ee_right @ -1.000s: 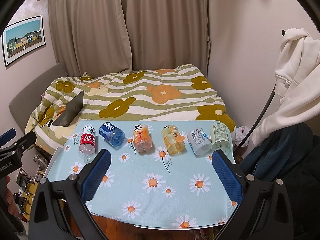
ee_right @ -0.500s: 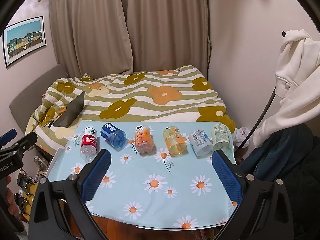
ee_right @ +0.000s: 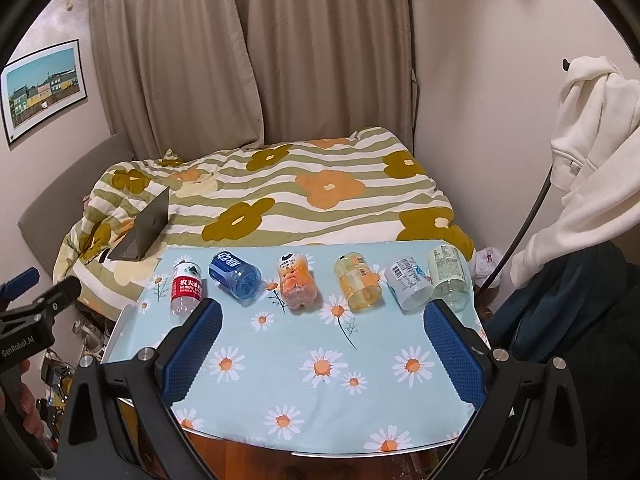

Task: Flip cup upright
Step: 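Move the right gripper to the clear yellow-label cup lying on its side and close on it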

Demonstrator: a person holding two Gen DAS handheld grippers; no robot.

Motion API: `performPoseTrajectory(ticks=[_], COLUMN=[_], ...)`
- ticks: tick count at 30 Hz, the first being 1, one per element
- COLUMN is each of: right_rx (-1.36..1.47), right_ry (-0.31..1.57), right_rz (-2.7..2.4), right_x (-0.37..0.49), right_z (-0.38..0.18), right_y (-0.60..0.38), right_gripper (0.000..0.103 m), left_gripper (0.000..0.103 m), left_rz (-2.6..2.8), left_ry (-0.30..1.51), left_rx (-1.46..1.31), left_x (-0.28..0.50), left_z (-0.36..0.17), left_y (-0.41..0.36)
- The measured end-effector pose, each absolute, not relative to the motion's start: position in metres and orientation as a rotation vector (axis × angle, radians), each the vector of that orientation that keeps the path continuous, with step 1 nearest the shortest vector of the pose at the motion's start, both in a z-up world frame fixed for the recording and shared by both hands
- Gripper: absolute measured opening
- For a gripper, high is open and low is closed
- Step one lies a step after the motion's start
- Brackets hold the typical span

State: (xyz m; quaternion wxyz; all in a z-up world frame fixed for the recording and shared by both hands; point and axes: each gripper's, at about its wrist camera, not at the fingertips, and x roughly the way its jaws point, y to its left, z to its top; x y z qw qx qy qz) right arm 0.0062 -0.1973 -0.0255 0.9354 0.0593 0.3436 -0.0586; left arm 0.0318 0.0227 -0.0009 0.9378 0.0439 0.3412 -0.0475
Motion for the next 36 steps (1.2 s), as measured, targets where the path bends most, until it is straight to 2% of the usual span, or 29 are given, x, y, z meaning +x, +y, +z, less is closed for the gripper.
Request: performPoseTrajectory(ticks=[8,27,31,34,36], right_rx=[0.087,-0.042,-0.038,-0.045,-0.053], right_ry=[0.743,0.898,0.941,0.968,0.98], right_rz=[-0.122,0.101,0.16,0.191,0.21], right_x=[0.025,0.165,0.187,0.198,0.205], right_z=[-0.052,-0.159,-0.182,-0.197,-0.205], right_y=[-0.217,-0.304,-0.3,-0.295,-0.292], right_gripper=[0.101,0.1,0.092,0.092,0.086], left_gripper=[0.103,0.103,0.103,0.103,0.103], left_rz=[-0.092,0.061,0.075,0.082,0.086], left_ry=[0.809,0.993,1.025,1.051,1.064], left_rx=[0.061,0.009,0.001,-0.003,-0.007], left_x=[0.054,0.116,0.13,0.139,0.143], left_z=[-0.037,-0.124,-0.139,-0.15,-0.156], left_y=[0.015,-0.064,-0.072,-0.076,-0.078])
